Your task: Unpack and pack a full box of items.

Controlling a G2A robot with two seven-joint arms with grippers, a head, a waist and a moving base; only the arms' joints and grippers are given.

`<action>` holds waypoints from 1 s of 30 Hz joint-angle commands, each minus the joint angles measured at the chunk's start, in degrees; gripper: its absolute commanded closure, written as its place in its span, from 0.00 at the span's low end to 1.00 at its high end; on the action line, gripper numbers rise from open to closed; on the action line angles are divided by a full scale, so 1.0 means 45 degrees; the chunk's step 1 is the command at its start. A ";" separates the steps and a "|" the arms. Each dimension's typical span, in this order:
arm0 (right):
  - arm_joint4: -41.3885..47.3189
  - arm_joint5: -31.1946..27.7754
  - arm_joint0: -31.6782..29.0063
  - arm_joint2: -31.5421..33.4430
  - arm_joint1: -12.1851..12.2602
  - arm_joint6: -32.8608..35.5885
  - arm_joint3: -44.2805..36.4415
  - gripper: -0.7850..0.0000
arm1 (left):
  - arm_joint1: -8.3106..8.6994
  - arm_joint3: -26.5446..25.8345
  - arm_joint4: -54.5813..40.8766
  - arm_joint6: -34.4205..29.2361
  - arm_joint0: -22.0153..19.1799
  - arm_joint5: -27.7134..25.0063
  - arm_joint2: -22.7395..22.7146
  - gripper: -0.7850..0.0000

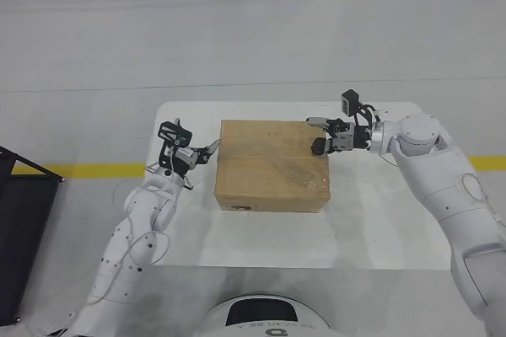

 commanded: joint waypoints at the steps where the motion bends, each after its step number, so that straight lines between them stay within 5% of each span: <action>1: 0.0000 0.0000 0.0000 0.0000 0.0000 0.0000 0.0000 0.00 | -0.0011 0.0125 0.0307 -0.0072 -0.0162 0.0113 0.0139 0.00; 25: 0.0000 0.0000 0.0000 0.0000 0.0000 0.0000 0.0000 0.00 | -0.0159 0.0695 0.1346 -0.0372 -0.0815 0.0213 0.1325 0.00; 30: 0.0056 -0.0573 -0.0401 0.0893 0.0212 -0.0991 -0.0871 0.00 | -0.0197 0.0826 0.1427 -0.0354 -0.0926 0.0193 0.1547 0.00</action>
